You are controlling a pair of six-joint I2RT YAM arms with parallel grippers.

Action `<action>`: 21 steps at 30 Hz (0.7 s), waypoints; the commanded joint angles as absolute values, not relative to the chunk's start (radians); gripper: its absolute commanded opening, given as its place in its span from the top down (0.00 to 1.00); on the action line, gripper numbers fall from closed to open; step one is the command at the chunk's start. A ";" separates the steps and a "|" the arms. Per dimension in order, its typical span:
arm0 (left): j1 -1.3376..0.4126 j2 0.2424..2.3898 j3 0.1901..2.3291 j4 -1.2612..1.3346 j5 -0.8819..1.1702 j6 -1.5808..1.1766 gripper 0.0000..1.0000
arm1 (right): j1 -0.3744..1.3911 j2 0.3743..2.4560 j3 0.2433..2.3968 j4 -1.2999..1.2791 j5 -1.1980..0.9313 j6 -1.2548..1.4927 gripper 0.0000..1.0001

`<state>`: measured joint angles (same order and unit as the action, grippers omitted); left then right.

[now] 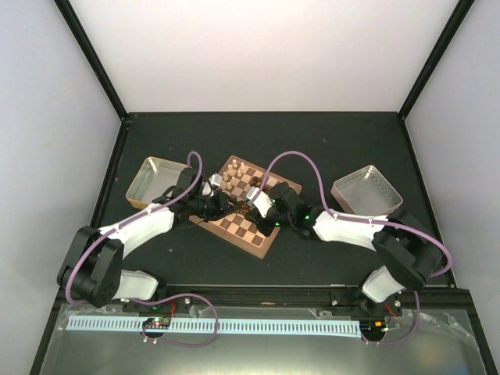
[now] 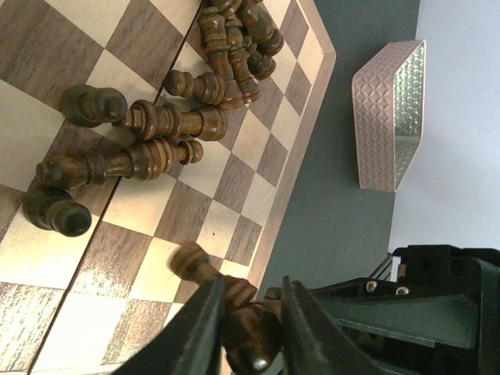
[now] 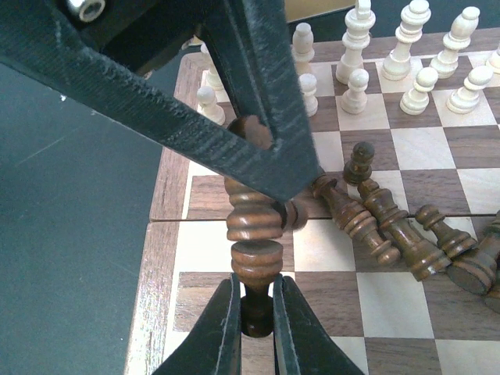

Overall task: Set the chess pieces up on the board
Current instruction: Pick up the chess piece from the chessboard.

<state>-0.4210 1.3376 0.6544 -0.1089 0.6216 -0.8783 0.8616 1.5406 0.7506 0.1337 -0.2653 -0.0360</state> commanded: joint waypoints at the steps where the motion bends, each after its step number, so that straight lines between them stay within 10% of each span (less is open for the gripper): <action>1: -0.426 1.341 0.696 -0.133 0.623 -0.853 0.85 | 0.857 1.527 0.742 0.173 -0.241 -0.033 0.99; 21: -0.653 1.253 0.655 -0.127 0.190 -0.529 0.98 | 0.754 1.466 0.813 -0.193 -0.176 0.516 0.99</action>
<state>-0.5732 1.2224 0.6502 -0.1268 0.3336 -0.6540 0.8036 1.5108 0.8337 -0.1017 -0.1368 0.3195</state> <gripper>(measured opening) 0.146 0.091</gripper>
